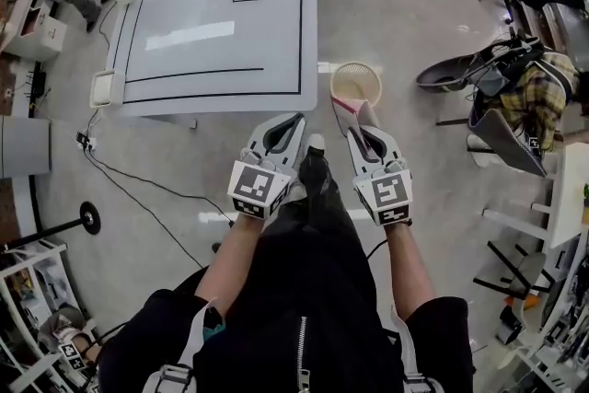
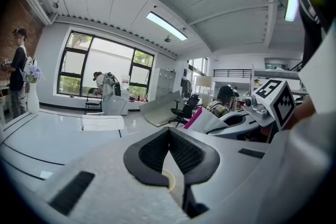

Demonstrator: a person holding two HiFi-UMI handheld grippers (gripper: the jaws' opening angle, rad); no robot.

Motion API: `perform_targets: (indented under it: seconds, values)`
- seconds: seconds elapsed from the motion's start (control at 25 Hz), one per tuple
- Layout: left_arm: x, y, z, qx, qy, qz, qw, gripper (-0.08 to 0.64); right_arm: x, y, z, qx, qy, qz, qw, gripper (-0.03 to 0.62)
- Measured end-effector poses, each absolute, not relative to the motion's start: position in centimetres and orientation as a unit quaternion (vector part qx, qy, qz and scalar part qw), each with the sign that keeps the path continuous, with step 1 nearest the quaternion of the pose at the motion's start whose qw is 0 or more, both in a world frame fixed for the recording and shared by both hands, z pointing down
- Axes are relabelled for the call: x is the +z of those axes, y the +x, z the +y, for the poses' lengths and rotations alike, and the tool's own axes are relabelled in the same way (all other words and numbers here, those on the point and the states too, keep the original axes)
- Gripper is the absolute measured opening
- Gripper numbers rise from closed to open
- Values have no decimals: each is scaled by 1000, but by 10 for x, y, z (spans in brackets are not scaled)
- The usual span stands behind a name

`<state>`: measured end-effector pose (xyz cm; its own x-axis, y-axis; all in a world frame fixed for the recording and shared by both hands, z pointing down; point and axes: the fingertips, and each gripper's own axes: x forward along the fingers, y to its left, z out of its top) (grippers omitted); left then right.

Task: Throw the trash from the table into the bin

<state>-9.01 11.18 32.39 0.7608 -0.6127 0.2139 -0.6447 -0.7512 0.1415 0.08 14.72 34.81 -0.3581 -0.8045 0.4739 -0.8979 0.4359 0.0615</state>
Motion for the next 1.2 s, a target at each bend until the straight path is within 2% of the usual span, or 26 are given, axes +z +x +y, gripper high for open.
perform_targets:
  seconds: [0.6, 1.2]
  values:
    - [333, 17, 113, 95, 948, -284, 105, 8, 365, 104, 162, 129, 563, -786, 222, 34]
    - [336, 128, 46, 103, 935, -319, 113, 8, 371, 210, 87, 136, 530, -808, 220, 34]
